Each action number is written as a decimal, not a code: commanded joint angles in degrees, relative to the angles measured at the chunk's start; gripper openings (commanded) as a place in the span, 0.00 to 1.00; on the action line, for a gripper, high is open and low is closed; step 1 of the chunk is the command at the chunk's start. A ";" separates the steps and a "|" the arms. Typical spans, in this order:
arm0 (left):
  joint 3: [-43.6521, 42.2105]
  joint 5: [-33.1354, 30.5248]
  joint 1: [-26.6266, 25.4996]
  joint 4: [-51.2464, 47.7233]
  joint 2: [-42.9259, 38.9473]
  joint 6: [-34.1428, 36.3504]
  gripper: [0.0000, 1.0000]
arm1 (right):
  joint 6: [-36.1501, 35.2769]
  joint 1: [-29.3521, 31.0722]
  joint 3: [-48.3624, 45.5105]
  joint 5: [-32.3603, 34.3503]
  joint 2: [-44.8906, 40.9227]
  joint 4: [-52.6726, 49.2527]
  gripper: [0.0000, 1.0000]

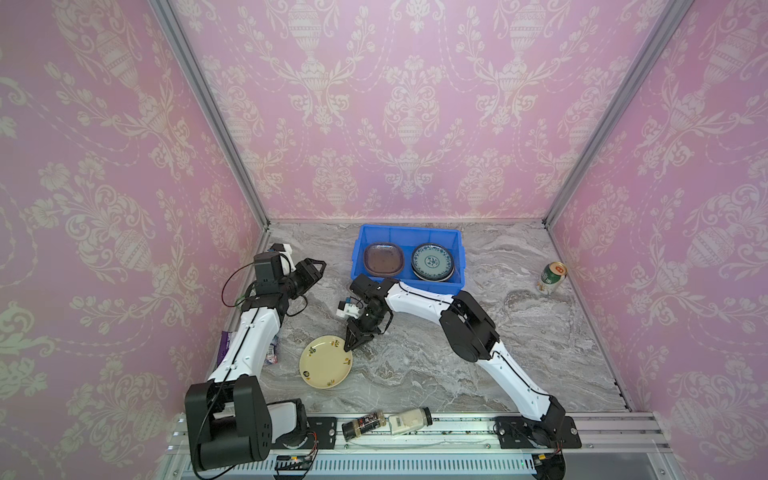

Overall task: Place the plates into the plastic bin on the countertop
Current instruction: 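Pinch the cream character-printed plate rim with the right gripper and lift it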

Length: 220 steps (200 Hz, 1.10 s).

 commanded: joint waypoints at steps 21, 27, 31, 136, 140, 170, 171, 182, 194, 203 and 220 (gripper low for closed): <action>-0.66 -0.50 0.55 -1.02 -0.01 1.67 0.58 | -1.02 0.12 0.52 0.99 1.97 -1.93 0.13; -0.66 -0.51 0.54 -1.02 -0.01 1.69 0.58 | -1.02 0.13 0.46 0.95 1.83 -1.81 0.12; -0.66 -0.58 0.56 -1.02 0.06 1.65 0.58 | -1.02 0.17 0.44 1.01 1.78 -1.76 0.11; 3.56 -0.75 -0.02 -7.14 -1.66 4.54 0.59 | 1.65 -1.81 -13.21 11.11 -17.62 1.10 0.00; 3.72 -0.77 -0.18 -7.39 -1.79 4.80 0.59 | 1.90 -2.27 -14.26 11.46 -18.92 1.07 0.00; 4.98 -0.41 -2.76 -7.37 -1.60 6.47 0.61 | 4.37 -6.67 -23.85 12.88 -28.80 4.03 0.00; 5.02 -0.33 -2.91 -7.32 -1.51 6.50 0.61 | 4.40 -6.83 -24.15 12.96 -29.06 4.10 0.00; 5.14 1.01 -4.43 -5.99 -1.01 6.75 0.61 | 4.47 -8.88 -26.81 13.73 -31.99 4.13 0.00; 5.62 1.66 -6.57 -5.51 -0.11 7.40 0.60 | 4.58 -11.39 -29.37 14.10 -34.89 4.28 0.00; 6.28 2.03 -8.38 -5.59 0.57 8.66 0.60 | 5.11 -13.57 -31.40 13.82 -36.98 5.35 0.00; 7.82 2.53 -11.92 -6.33 2.08 11.19 0.57 | 6.68 -17.62 -34.62 12.83 -40.58 8.02 0.00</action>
